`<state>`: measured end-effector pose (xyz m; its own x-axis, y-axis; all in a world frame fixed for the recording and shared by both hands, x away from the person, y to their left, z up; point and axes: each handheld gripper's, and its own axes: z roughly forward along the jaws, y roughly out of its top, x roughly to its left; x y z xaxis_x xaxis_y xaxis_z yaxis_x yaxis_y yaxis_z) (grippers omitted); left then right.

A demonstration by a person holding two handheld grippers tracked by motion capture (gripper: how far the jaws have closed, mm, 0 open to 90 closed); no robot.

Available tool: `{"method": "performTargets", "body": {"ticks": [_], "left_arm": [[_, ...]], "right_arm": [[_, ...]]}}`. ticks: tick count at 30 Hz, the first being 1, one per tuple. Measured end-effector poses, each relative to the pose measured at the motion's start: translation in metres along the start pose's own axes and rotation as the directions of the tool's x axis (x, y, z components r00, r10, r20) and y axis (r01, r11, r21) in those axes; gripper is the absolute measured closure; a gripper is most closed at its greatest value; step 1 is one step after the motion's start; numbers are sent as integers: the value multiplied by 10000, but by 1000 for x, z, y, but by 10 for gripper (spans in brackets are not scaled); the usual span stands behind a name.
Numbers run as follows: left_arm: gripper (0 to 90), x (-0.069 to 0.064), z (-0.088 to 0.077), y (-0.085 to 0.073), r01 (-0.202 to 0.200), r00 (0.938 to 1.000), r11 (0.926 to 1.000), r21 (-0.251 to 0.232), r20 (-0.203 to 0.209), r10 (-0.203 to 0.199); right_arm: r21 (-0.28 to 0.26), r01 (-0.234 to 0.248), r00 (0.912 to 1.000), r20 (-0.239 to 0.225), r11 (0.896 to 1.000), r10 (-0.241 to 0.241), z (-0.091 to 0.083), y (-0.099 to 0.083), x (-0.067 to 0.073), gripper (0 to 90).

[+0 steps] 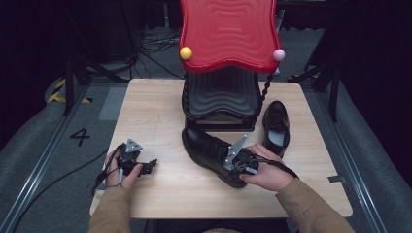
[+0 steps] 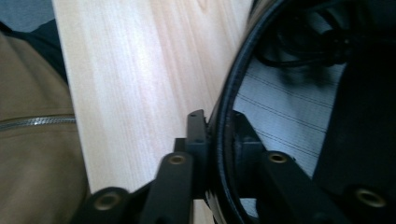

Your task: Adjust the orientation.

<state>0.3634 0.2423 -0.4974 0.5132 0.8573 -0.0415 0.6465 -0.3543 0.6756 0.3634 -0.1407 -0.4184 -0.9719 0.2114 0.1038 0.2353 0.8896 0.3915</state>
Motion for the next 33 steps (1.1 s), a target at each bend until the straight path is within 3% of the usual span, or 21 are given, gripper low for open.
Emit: {"method": "performTargets", "body": {"ticks": [5,10,15,18,20,25,29,33], "left_arm": [[136,0,0,0,-13,10000,10000,-2,-19,13],[136,0,0,0,2,10000,10000,-11,-21,-2],[130,0,1,0,-30,9999,10000,-36,-115,29],[130,0,1,0,-30,9999,10000,-36,-110,30],[130,0,1,0,-29,9999,10000,-35,-109,28],[130,0,1,0,-28,9999,10000,-36,-101,28],[127,0,1,1,-22,10000,10000,-7,-94,22],[126,0,1,1,-18,10000,10000,2,-96,18]], "right_arm": [[-114,14,10000,18,9999,-14,0,0,1,840],[-436,-43,10000,69,9990,46,-8,-2,12,839],[-776,-611,9963,561,9951,655,-24,-12,32,838],[-862,-1321,9884,634,9875,1377,-30,-17,41,832],[-851,-1497,9854,689,9851,1558,-31,-19,43,827],[-761,-2486,9605,1091,9656,2559,-32,-26,48,809],[-729,-2996,9423,1336,9513,3070,-28,-27,50,809],[-456,-2986,9427,1416,9533,3021,-21,-24,52,805]]}}
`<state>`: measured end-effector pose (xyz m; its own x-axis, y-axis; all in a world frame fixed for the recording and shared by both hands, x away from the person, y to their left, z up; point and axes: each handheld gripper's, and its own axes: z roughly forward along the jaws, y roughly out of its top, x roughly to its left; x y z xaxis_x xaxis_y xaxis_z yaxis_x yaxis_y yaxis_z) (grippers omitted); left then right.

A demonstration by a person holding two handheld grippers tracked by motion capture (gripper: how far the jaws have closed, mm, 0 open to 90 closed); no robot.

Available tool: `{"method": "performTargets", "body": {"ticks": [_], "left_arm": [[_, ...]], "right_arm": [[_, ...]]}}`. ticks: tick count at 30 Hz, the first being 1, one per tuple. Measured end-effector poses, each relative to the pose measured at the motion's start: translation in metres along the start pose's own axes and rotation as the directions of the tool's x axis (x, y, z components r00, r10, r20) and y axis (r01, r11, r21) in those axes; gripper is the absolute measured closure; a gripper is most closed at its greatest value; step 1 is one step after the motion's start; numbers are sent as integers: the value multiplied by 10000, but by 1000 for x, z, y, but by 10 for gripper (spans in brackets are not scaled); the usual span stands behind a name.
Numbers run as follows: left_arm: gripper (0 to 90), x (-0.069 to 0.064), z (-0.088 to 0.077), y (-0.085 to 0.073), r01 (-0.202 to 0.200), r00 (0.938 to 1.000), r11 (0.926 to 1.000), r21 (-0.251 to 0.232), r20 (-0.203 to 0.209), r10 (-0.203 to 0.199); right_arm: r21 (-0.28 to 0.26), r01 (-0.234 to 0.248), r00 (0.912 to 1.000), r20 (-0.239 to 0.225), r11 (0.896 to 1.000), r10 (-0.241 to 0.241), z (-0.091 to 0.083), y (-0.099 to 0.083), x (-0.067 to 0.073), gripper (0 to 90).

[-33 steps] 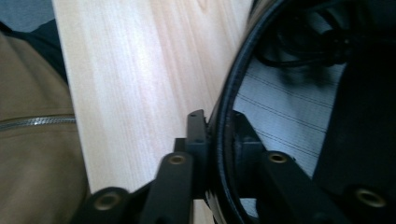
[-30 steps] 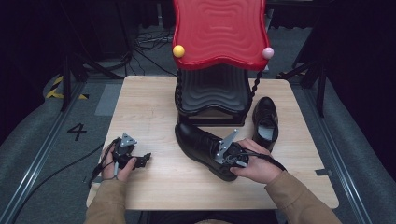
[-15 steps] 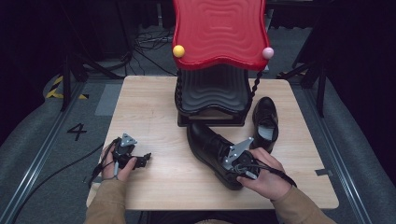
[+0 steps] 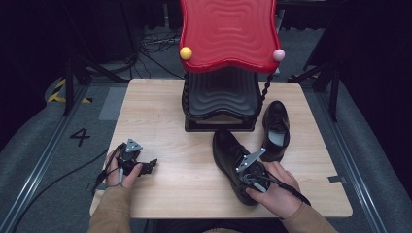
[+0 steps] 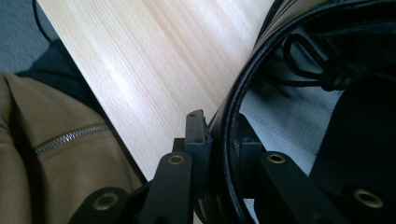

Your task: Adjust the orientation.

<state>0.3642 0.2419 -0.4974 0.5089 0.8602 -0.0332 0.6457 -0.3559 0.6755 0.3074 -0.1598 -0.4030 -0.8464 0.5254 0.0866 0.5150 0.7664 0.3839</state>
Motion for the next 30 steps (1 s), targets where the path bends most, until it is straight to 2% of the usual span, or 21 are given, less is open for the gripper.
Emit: {"method": "performTargets", "body": {"ticks": [5,8,11,18,20,25,28,30], "left_arm": [[127,0,0,0,-1,10000,10000,-7,8,1],[126,0,0,0,-6,10000,10000,8,6,6],[124,0,0,0,21,10000,10000,52,30,-21],[114,0,1,1,-17,10000,10000,18,3,17],[114,0,1,1,-18,10000,10000,21,6,18],[114,0,1,1,-18,10000,10000,21,6,18],[114,0,1,1,-16,10000,10000,20,8,16],[114,0,1,1,-16,10000,10000,20,7,16]], "right_arm": [[356,108,9997,-200,9993,-101,8,-3,-2,757],[207,124,9999,-109,9997,-122,6,-3,-4,714],[-39,11,9994,-348,10000,-12,2,-5,-6,715],[-567,-240,9984,-525,9981,210,-11,-8,-10,669],[-927,-459,9967,-706,9946,394,-19,-9,-13,668],[-1670,-738,9957,-674,9832,633,-42,-14,-23,658],[-2076,-906,9953,-523,9740,815,-52,-17,-32,655],[-2507,-1097,9938,-430,9618,1021,-59,-20,-40,657]]}}
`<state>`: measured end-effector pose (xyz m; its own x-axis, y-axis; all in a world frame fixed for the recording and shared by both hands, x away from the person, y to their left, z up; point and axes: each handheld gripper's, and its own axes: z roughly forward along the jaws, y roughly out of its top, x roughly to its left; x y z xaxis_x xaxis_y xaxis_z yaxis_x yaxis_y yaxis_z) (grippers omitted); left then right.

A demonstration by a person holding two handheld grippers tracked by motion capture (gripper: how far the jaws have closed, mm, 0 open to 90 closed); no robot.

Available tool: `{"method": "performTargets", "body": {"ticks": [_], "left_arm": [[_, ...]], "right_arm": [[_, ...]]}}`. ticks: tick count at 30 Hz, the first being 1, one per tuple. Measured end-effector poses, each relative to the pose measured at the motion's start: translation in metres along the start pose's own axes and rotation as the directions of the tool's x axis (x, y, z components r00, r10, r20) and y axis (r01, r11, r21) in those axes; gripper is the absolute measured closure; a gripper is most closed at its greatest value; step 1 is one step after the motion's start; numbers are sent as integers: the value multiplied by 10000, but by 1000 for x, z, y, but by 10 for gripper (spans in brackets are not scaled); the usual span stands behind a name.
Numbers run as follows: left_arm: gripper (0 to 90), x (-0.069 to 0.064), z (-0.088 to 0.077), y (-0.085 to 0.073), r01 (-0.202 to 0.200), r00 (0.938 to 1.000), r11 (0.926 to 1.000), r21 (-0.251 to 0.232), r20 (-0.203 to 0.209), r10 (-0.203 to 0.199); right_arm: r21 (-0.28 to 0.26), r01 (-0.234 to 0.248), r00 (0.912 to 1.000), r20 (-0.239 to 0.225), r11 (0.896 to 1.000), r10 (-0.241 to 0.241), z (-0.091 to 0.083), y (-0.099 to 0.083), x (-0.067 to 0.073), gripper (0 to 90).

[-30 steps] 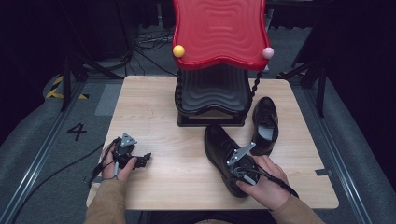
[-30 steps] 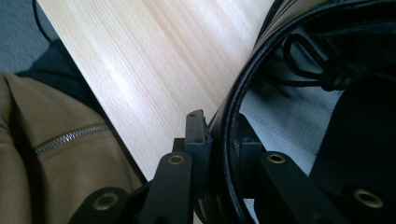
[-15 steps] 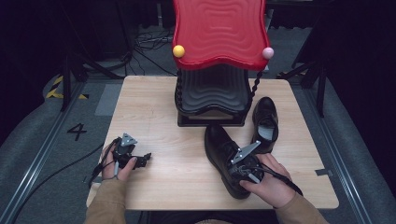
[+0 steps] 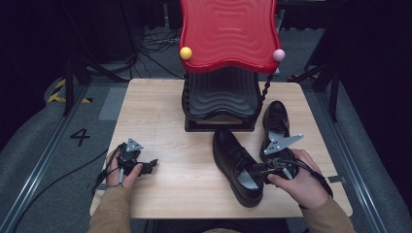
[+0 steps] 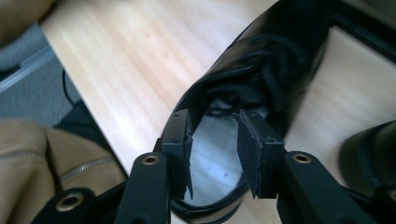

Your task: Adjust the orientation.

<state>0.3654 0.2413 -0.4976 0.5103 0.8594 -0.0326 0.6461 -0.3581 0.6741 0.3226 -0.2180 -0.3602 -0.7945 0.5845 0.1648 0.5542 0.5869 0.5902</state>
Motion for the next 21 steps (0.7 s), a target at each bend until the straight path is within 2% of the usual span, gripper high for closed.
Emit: {"method": "performTargets", "body": {"ticks": [2,3,5,6,7,8,9,10,11,12,13,14,17,18,19,21], "left_arm": [[114,0,0,0,-1,10000,10000,0,0,1],[114,0,0,0,1,10000,10000,1,1,-1],[114,0,0,0,-2,10000,10000,1,1,2],[114,0,0,0,-4,10000,10000,2,0,4],[114,0,0,0,5,10000,10000,-1,6,-5],[114,0,0,0,2,10000,10000,0,6,-2],[114,0,0,0,2,10000,10000,0,6,-2],[114,0,0,0,1,10000,10000,0,5,-1],[114,0,0,0,1,10000,10000,0,5,-1],[114,0,0,0,1,10000,10000,-1,4,-1],[114,0,0,0,2,10000,10000,0,6,-2],[114,0,0,0,2,10000,10000,-1,7,-2],[114,0,0,0,2,10000,10000,-3,7,-2],[114,0,0,0,2,10000,10000,-1,7,-2],[114,0,0,0,2,10000,10000,-1,7,-2],[114,0,0,0,0,10000,10000,2,8,0]], "right_arm": [[-131,-112,9999,19,9999,113,-2,0,-3,656],[-487,-344,9993,112,9982,350,-8,-2,-12,651],[-596,-435,9988,211,9973,448,-10,-3,-15,649],[-803,-697,9959,527,9943,741,-13,-5,-25,628],[-803,-697,9959,527,9943,741,-13,-5,-25,628],[-1016,-853,9919,854,9912,941,-14,-6,-35,615],[-1016,-853,9919,854,9912,941,-14,-6,-35,615],[-1125,-1015,9860,1206,9885,1150,-15,-9,-43,609],[-1201,-1047,9839,1321,9872,1204,-15,-10,-47,596],[-1201,-1047,9839,1321,9872,1204,-15,-10,-47,596],[-1261,-1341,9778,1441,9829,1519,-15,-12,-52,575],[-1228,-1445,9742,1561,9819,1629,-16,-14,-56,575],[-1357,-1408,9693,1829,9807,1644,-16,-17,-62,575],[-1463,-1659,9604,2007,9752,1934,-17,-21,-72,563],[-1463,-1659,9604,2007,9752,1934,-17,-21,-72,563],[-1564,-1786,9528,2189,9714,2104,-15,-23,-79,541]]}}
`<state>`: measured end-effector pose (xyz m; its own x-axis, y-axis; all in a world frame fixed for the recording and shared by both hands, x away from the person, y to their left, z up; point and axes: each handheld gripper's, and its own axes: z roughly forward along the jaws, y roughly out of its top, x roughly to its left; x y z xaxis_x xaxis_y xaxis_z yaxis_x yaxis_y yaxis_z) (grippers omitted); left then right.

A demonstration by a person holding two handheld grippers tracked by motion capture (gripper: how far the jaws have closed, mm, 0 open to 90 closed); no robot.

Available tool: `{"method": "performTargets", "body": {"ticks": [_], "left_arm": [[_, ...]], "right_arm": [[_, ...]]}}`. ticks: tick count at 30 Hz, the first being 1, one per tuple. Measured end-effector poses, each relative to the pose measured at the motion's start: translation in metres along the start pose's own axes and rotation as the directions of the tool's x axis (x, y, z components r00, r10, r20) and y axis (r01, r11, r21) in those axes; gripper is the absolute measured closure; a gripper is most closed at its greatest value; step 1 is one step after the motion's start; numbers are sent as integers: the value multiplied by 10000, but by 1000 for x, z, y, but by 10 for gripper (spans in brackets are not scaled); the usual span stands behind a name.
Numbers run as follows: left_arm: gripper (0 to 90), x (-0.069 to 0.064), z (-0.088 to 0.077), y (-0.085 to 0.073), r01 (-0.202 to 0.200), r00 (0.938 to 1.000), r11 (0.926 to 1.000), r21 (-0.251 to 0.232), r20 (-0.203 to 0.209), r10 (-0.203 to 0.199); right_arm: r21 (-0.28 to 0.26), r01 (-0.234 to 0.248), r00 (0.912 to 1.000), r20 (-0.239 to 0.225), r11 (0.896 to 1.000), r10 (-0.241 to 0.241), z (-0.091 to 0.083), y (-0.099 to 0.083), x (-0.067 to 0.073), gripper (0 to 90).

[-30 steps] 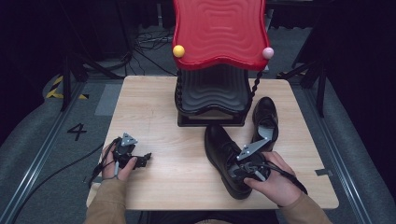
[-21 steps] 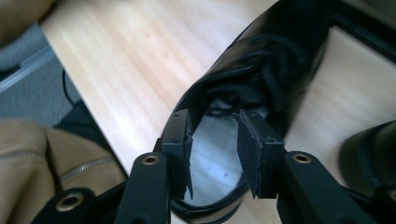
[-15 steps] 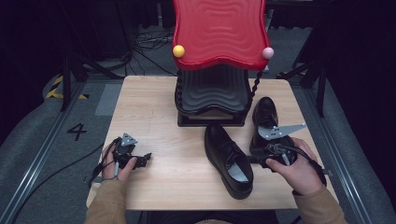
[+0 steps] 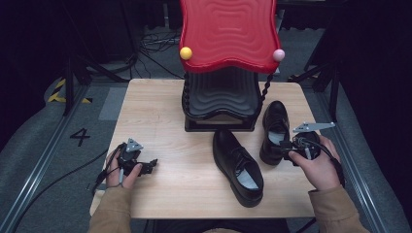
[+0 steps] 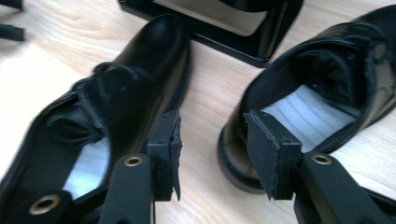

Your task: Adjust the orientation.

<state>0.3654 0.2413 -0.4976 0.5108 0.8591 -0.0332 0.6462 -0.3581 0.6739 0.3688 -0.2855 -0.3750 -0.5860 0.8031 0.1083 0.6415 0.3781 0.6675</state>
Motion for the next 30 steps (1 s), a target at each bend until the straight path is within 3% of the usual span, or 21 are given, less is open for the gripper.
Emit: {"method": "performTargets", "body": {"ticks": [7,10,13,18,21,30], "left_arm": [[114,0,0,0,-1,10000,10000,-4,-5,1],[114,0,0,0,2,10000,10000,-4,-6,-2],[114,0,0,0,1,10000,10000,-3,-4,-1],[114,0,0,0,0,10000,10000,2,0,0],[114,0,0,0,1,10000,10000,1,0,-1],[114,0,0,0,3,10000,10000,6,-18,-3]], "right_arm": [[-95,-255,9994,214,9996,257,10,5,-9,508],[100,-358,9986,381,9993,354,19,10,-14,490],[838,-467,9977,519,9954,424,37,14,-19,481],[1413,-642,9970,529,9879,572,53,14,-22,477],[1950,-710,9967,535,9782,616,65,14,-25,484],[2810,-772,9969,349,9566,702,82,16,-19,619]]}}
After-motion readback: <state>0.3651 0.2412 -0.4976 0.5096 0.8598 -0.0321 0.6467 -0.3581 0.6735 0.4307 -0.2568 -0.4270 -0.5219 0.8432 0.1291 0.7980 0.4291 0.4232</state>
